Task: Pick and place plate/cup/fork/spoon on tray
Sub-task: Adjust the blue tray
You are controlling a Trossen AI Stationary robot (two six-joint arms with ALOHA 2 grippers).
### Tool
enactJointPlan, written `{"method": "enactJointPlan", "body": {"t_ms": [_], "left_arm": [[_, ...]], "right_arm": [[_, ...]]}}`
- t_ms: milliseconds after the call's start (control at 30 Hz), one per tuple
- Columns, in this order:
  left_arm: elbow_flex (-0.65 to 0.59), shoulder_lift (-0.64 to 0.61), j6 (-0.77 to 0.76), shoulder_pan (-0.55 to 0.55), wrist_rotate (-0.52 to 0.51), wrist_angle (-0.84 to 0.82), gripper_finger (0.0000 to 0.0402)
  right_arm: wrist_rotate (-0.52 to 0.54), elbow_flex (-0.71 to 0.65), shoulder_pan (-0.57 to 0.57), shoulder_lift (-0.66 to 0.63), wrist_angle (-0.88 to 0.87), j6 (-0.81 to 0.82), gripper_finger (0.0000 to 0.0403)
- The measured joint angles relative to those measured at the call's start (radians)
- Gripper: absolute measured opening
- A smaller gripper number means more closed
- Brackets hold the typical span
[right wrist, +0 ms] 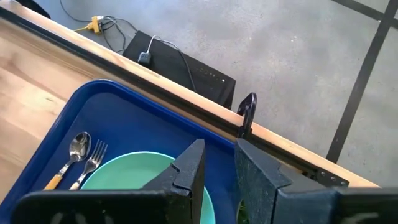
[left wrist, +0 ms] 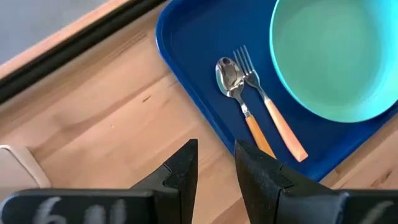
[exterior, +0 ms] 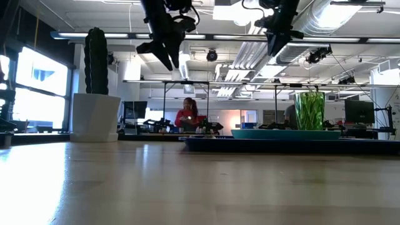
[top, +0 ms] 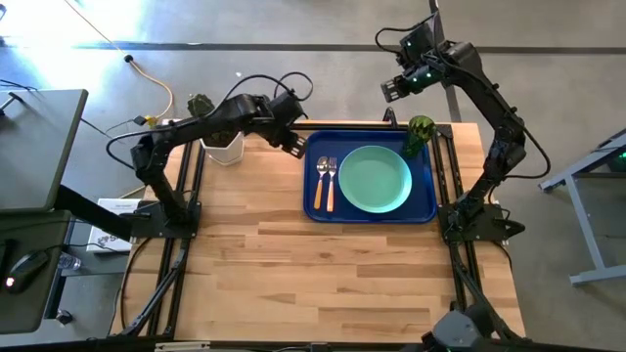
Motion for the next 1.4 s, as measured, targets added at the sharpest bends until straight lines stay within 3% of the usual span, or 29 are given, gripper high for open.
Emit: {"method": "enactJointPlan", "body": {"t_ms": [267,633,900,1400], "left_arm": [[0.000,0.051,-0.092,-0.001,0.002,0.004,0.0103],[0.000,0.150,-0.360,-0.006,-0.013,0.006,0.0150],[0.000,0.248,-0.495,-0.028,0.017,0.010,0.0141],[0.000,0.387,-0.564,-0.070,0.055,0.100,0.0131]], "right_arm": [[0.004,0.000,0.008,0.000,0.000,-0.021,0.0080],[0.004,0.000,0.008,0.000,0.000,-0.133,0.0080],[0.004,-0.001,0.008,0.000,0.000,-0.176,0.0080],[0.003,-0.001,0.008,0.000,0.002,-0.204,0.0080]]}}
